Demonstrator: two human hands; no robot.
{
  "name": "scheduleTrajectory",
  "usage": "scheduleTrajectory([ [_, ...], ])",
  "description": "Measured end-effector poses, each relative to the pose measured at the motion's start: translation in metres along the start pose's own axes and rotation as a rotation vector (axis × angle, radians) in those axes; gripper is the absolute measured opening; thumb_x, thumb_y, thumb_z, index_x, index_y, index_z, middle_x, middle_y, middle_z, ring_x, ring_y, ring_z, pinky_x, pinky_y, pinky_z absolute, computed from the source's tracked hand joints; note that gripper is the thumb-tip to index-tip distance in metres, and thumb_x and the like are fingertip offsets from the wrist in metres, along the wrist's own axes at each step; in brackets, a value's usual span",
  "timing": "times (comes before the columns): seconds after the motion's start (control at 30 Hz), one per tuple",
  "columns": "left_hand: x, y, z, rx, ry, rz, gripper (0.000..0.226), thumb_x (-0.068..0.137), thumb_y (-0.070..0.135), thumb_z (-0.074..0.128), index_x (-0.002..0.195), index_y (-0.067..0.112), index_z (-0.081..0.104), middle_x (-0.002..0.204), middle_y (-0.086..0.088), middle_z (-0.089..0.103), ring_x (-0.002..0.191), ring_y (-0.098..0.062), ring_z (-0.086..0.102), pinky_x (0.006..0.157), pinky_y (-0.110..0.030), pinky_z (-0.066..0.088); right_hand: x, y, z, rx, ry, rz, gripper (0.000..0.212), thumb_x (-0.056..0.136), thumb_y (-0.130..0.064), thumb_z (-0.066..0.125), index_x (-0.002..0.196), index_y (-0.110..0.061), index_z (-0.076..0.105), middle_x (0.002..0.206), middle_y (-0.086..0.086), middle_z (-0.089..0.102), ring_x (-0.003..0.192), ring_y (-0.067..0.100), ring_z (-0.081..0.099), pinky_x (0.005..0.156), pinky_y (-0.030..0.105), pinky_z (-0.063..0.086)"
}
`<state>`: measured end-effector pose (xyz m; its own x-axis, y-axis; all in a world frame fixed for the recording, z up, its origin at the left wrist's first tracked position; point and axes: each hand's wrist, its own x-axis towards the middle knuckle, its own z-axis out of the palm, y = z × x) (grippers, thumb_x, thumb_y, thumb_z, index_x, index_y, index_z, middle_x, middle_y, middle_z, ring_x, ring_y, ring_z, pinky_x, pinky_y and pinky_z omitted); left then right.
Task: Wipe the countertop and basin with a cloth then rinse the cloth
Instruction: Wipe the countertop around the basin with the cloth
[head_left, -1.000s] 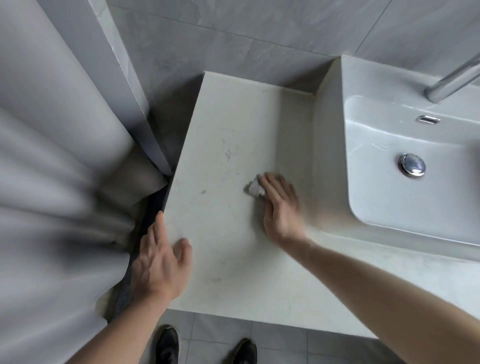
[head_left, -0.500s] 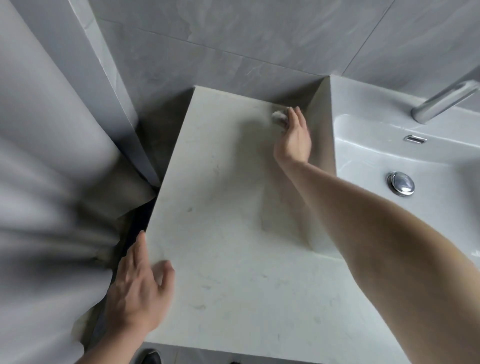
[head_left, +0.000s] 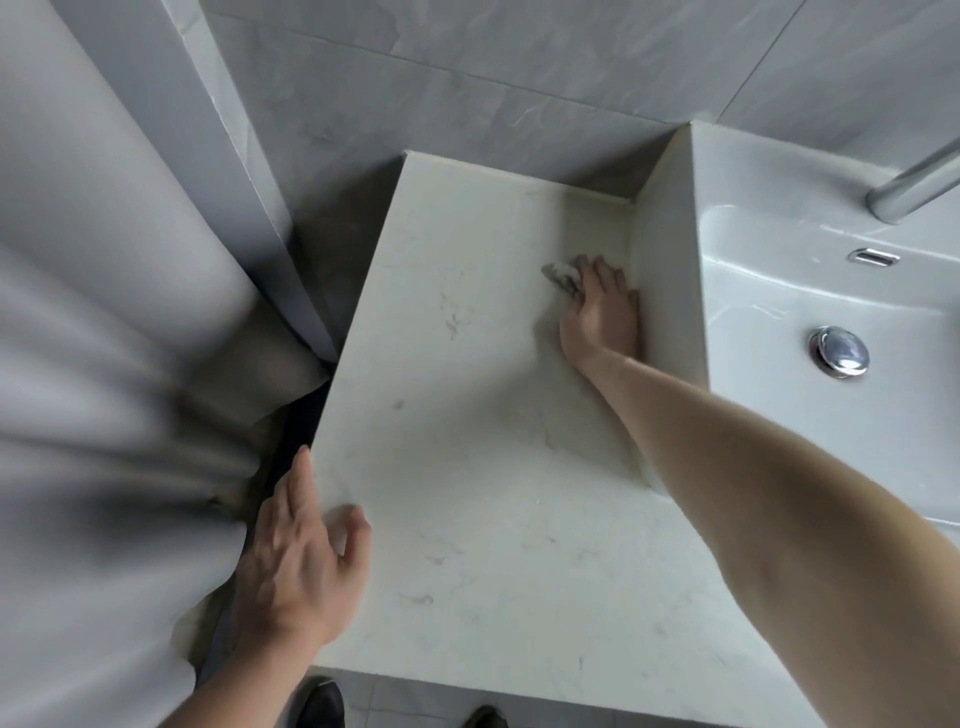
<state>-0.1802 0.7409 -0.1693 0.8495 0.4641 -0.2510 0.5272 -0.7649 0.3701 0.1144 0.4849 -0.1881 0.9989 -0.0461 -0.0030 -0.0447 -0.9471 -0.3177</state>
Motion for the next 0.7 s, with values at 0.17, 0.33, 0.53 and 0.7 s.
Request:
scheduleTrajectory([
  [0.17,-0.001,0.002,-0.003,0.002,-0.010,0.006,0.083,0.088,0.051,0.033,0.162,0.018,0.016,0.155,-0.015,0.042,0.132,-0.040,0.049,0.091,-0.052,0.050,-0.093,0.009,0.002,0.022,-0.034,-0.004,0.074,0.088,-0.030,0.019,0.157,-0.015,0.041,0.164,0.006,0.039,0.152,0.028,0.033,0.125,0.047,0.019],
  [0.33,-0.004,0.003,-0.006,-0.022,-0.010,0.009,0.081,0.090,0.050,0.035,0.161,0.019,0.013,0.159,-0.012,0.037,0.135,-0.039,0.045,0.094,-0.053,0.047,-0.186,0.022,0.002,0.085,-0.001,-0.096,0.061,0.094,-0.012,0.042,0.154,-0.013,0.046,0.163,0.006,0.042,0.153,0.029,0.033,0.125,0.049,0.025],
  [0.53,-0.003,0.000,-0.004,-0.030,-0.014,0.025,0.077,0.096,0.045,0.043,0.161,0.017,0.015,0.160,-0.012,0.037,0.136,-0.039,0.045,0.093,-0.053,0.048,-0.309,0.031,-0.011,0.139,-0.154,-0.227,0.070,0.096,-0.008,0.046,0.163,-0.023,0.030,0.172,-0.008,0.019,0.161,0.016,0.009,0.131,0.040,0.007],
  [0.7,-0.003,0.000,-0.007,-0.036,-0.031,0.015,0.077,0.097,0.041,0.047,0.162,0.017,0.014,0.161,-0.012,0.036,0.137,-0.038,0.044,0.095,-0.053,0.048,-0.330,0.025,-0.021,0.256,-0.181,-0.199,0.059,0.102,-0.007,0.041,0.159,-0.023,0.039,0.169,-0.011,0.027,0.159,0.013,0.017,0.128,0.045,0.021],
])
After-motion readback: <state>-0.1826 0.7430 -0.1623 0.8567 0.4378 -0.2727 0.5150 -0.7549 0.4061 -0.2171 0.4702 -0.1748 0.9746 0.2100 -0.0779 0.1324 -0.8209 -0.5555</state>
